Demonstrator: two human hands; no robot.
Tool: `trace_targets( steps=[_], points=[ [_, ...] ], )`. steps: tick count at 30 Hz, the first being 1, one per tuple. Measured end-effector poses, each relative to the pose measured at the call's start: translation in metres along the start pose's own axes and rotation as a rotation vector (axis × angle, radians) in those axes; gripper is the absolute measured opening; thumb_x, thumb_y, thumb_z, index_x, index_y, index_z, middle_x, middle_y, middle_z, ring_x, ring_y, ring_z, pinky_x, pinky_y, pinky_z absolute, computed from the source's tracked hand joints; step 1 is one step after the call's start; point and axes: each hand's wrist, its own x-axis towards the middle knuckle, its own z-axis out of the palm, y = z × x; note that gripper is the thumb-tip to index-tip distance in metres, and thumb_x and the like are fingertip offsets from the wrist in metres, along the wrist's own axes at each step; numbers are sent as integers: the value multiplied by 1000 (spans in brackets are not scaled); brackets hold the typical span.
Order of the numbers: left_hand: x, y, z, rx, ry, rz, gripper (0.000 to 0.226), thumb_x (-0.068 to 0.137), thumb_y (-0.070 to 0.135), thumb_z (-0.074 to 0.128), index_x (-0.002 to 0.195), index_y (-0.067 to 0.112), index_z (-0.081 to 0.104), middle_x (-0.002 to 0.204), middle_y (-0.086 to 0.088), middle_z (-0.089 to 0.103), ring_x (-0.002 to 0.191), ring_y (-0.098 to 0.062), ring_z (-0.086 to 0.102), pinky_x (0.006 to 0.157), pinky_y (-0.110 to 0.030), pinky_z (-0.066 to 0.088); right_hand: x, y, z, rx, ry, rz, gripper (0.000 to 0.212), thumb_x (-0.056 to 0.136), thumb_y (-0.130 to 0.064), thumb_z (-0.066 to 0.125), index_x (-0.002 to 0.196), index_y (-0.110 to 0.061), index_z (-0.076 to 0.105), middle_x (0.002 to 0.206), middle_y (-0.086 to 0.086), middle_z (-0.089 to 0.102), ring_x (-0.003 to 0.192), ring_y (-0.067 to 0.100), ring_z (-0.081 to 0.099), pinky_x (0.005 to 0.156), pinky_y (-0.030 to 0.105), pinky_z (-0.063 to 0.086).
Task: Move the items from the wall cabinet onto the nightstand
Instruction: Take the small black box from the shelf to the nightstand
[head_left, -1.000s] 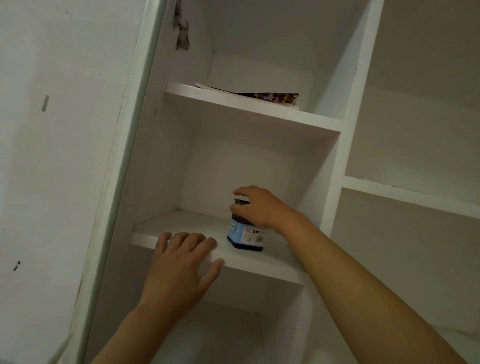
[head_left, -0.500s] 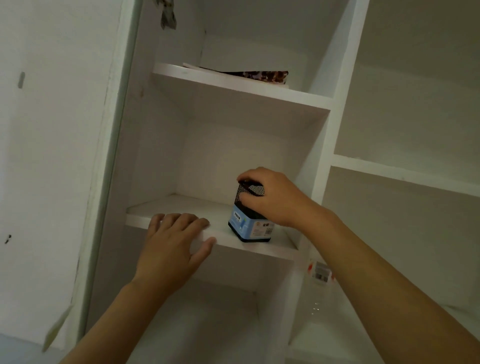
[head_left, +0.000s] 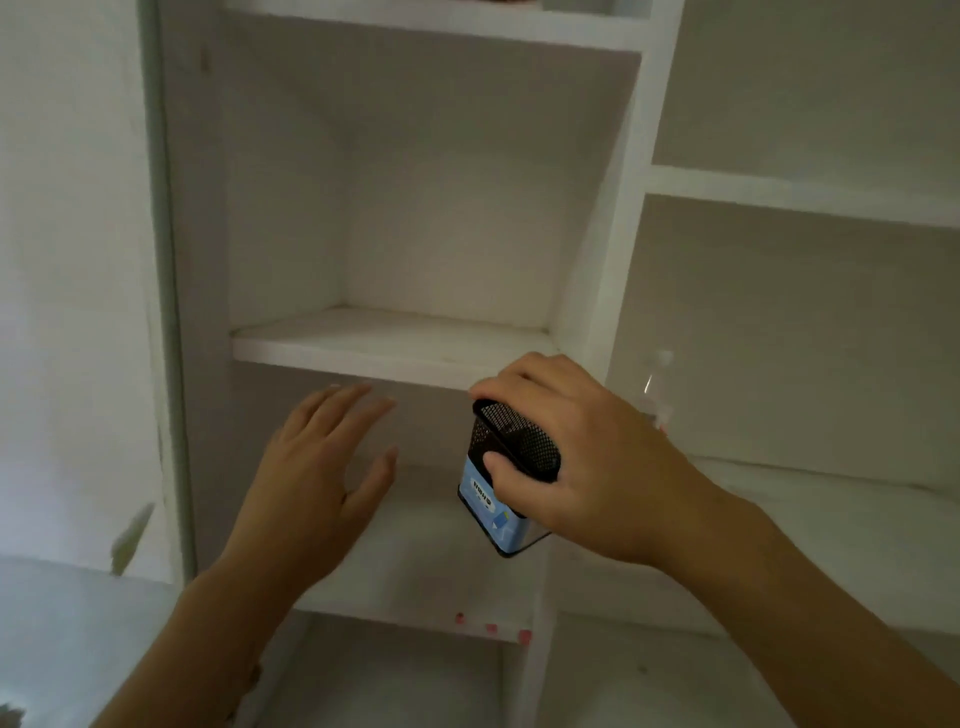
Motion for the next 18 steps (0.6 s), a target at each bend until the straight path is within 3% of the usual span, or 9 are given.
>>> trace_targets(
  steps=[6,11,18],
  points=[
    [-82,3,31,11,-164,-109,52,100,54,42,147,33,50,156,9,43,148,-15,32,116,-49,37,-63,16,69,103,-107,71,46,92,-47,53,133,-29,57,117,-12,52,112,8,48,86,31,52],
    [-140,3,50,120,-308,-206,55,98,55,40,146,30,52,156,5,44,147,-22,36,112,-56,41,-108,28,124,221,-208,96,46,94,-46,53,136,-28,56,121,-16,49,116,5,45,91,27,49],
    [-234,15,50,278,-417,-396,56,99,61,34,144,32,52,153,4,48,145,-21,40,114,-50,41,-159,26,191,328,-316,47,46,93,-47,50,134,-28,55,128,-14,47,121,8,44,96,27,44]
  ],
)
